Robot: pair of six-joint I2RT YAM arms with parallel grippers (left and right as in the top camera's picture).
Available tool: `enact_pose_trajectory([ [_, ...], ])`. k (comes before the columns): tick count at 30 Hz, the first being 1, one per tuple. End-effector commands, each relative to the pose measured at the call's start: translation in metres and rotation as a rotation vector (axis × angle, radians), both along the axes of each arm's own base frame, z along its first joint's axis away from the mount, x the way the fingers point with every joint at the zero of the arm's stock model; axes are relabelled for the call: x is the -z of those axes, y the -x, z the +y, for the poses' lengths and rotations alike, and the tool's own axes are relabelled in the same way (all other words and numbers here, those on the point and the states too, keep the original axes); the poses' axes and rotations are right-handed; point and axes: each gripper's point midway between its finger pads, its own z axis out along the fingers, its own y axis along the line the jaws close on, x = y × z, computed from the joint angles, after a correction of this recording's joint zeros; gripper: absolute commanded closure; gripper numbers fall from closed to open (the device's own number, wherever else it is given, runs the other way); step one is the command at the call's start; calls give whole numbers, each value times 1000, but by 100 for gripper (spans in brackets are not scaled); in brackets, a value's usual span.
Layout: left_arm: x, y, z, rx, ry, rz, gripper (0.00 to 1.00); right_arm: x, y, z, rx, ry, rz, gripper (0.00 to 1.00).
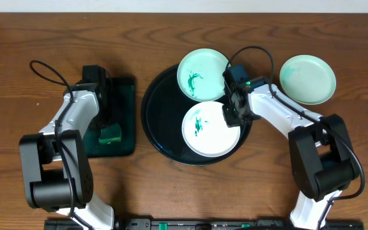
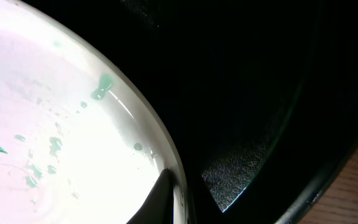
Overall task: Clean dirty plates on tray and stack at the side
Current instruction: 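Move the green sponge over the gripped plate with the left gripper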
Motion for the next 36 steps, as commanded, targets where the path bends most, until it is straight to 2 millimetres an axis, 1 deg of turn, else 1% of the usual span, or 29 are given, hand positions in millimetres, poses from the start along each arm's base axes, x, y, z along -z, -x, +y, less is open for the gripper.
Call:
enact_pose_trajectory([
  [1,10,4,4,-6,-16,29,67,20,22,7,-29,4,84,99],
  [3,11,3,1,2,-2,24,78,20,22,7,-29,3,84,99],
  [4,11,1,-2,12,17,20,81,20,22,7,-29,4,84,99],
  [6,13,-1,-8,16,50,13,91,20,22,7,-29,5,86,99],
  [11,20,0,-10,18,64,28,93,20,22,7,-29,5,87,99],
  [13,19,0,-10,17,64,25,93,20,23,7,-29,6,88,99],
  [16,6,-3,-11,10,63,-8,93,20,23,7,-29,6,89,99],
  [19,-13,-5,-17,30,59,-47,93,20,23,7,-29,6,89,99],
  [26,-77,-6,-45,123,52,-204,93,20,22,7,-29,5,86,99],
  [29,-99,-1,-59,156,58,-256,93,20,21,7,-29,3,83,99],
  [31,-109,1,-75,195,98,-284,93,20,21,8,-29,2,81,99],
  [32,-113,2,-86,220,138,-295,93,20,21,8,-29,2,80,99],
  [36,-116,4,-125,300,288,-304,93,20,20,11,-30,-15,81,99],
])
